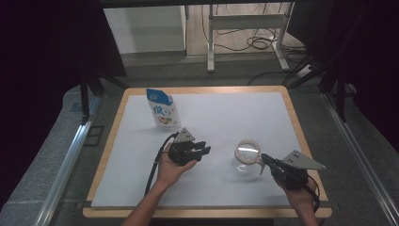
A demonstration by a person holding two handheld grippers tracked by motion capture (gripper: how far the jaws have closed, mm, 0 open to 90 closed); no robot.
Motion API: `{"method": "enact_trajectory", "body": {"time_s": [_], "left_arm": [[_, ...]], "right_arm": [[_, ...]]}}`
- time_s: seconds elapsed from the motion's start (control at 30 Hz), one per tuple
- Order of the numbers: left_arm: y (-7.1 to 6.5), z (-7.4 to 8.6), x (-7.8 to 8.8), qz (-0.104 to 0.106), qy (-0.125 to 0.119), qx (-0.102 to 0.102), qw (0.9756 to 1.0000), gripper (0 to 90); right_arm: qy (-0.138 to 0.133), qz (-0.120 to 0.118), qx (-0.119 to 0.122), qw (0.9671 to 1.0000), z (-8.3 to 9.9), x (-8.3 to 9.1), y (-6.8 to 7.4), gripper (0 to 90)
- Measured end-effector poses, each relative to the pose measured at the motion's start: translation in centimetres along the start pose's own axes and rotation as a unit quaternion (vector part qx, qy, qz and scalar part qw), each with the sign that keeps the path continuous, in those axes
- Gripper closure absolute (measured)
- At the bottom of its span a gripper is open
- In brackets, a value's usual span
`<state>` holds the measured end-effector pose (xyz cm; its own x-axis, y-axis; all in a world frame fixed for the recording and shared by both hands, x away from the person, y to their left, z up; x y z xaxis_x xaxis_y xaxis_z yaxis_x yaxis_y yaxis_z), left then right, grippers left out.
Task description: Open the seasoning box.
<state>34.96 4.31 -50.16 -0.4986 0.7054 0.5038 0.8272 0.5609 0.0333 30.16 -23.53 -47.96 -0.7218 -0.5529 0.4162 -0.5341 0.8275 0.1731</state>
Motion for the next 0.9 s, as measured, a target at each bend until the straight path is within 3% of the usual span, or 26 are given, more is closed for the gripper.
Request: {"method": "enact_trajectory", "body": {"time_s": [0.3, 0.57, 0.73, 0.9], "left_arm": [[-0.6, -0.7, -1.5, 0.015, 0.0, 0.003, 0.9999, 71.5], [-0.6, -0.7, -1.4, 0.016, -0.005, 0.007, 0.9998, 70.6], [-0.4, -0.2, -1.4, 0.015, -0.002, 0.011, 0.9998, 68.3], [-0.1, 0.8, -1.8, 0.018, 0.009, 0.023, 0.9995, 58.0]], "right_arm": [[-0.001, 0.004, 0.0, 1.0, 0.1, 0.1, 0.0, 90.0], [-0.004, 0.004, -0.004, 1.0, 0.2, 0.2, -0.1, 90.0], [-0.005, 0.007, -0.002, 1.0, 0.2, 0.3, -0.1, 90.0], [-0.012, 0.002, -0.007, 0.9999, 0.4, 0.2, -0.1, 90.0]]}}
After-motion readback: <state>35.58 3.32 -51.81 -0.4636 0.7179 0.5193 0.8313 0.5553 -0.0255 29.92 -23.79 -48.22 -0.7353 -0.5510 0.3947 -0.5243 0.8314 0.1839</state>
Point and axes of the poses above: each handheld gripper's, and its own axes: x roughly backward along the jaws, z roughly out of its underside, y roughly to its left, the point moved 5 cm from there along -x, roughly forward along the jaws, and after that the axes turned 15 degrees about -x, right-handed, at the moved point
